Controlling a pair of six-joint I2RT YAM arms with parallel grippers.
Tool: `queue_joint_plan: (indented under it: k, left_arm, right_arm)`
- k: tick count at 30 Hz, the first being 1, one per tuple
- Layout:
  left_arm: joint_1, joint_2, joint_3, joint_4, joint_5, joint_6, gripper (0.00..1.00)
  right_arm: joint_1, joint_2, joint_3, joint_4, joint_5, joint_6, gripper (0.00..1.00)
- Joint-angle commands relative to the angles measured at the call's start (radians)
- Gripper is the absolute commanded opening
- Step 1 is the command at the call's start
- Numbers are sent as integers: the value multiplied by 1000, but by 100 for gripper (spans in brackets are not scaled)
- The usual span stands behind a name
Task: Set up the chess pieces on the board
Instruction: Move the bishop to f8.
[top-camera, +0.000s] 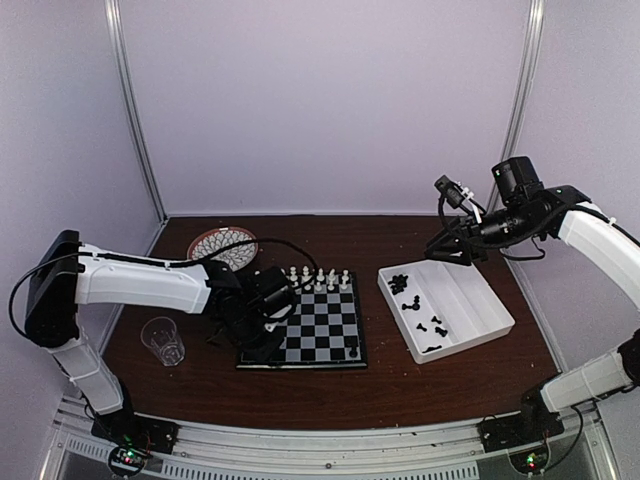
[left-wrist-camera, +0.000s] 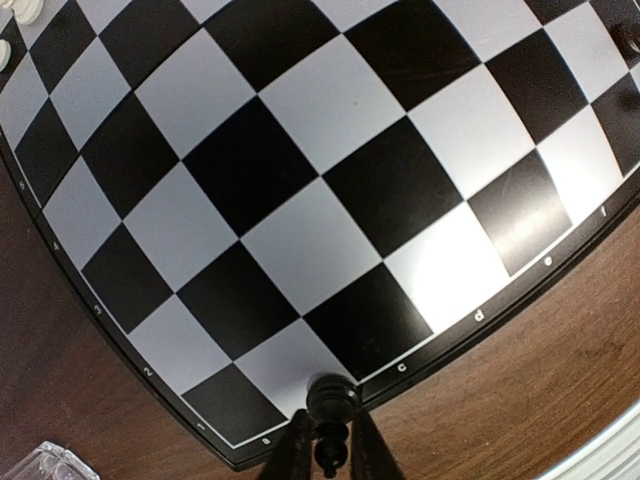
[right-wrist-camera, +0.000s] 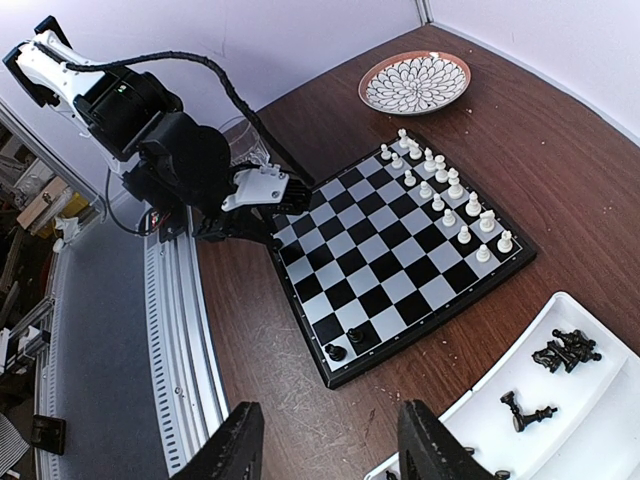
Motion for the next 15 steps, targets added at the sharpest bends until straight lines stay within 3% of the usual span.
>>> queue_joint_plan:
  k: [1,15]
  left_arm:
    - [-3,18,4,2,3,-1,11]
    - [-2,83,98,40,5,52,3]
  right_arm:
    - [-7,-16,-5,7,2,-5,49]
    - [-12,-30,-12,6,6,-9,49]
